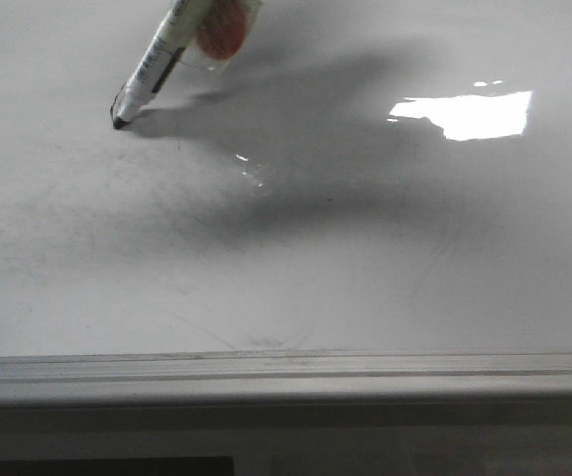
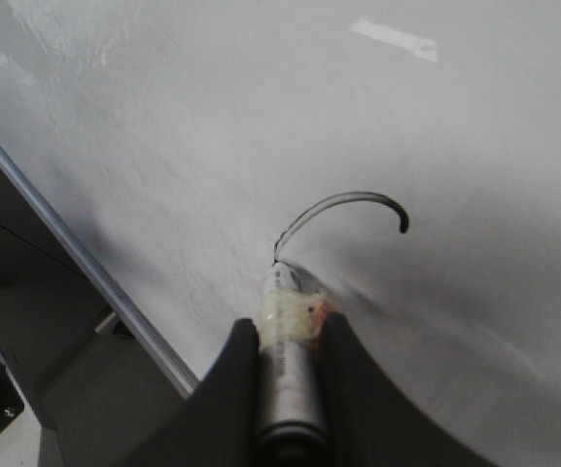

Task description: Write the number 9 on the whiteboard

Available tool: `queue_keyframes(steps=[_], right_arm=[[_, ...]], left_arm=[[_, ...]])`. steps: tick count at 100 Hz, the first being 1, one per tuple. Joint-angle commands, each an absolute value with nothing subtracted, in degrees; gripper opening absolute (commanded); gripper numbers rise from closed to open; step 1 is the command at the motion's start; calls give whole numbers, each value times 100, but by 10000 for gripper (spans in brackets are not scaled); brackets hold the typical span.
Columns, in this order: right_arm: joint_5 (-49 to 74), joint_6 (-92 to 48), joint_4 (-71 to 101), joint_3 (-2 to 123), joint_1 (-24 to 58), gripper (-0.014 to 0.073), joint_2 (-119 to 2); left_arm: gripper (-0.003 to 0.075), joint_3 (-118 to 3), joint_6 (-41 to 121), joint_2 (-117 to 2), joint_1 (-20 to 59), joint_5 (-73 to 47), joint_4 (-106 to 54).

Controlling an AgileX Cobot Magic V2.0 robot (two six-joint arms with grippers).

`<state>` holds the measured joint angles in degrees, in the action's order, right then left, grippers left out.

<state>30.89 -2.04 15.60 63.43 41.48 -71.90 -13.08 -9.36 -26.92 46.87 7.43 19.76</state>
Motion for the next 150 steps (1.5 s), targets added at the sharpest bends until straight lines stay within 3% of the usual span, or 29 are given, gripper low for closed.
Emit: queue_keyframes(steps=[1,39,58,103,150], right_arm=[[2954,-251,1085,6519,3897,-53,-6833],[3319,-251,1111,6535,3603,-53,-6805],[3327,-182,1238,5769,4112,-53,-6805],[3048,-144,1809,6019,5026,-53,-6821],[3057,-144,2091,6019,5161,-53,-6830]], left_arm=[[262,-1467,-993,-2711,4701,1114,1888],[262,-1467,-993,-2711,4701,1114,1888],[262,-1467,-993,-2768,4701,1114,1899],[265,-1467,-1050,-3987,5449,1886,2098],[239,-1467,-1050,-4939,5482,2744,2031]])
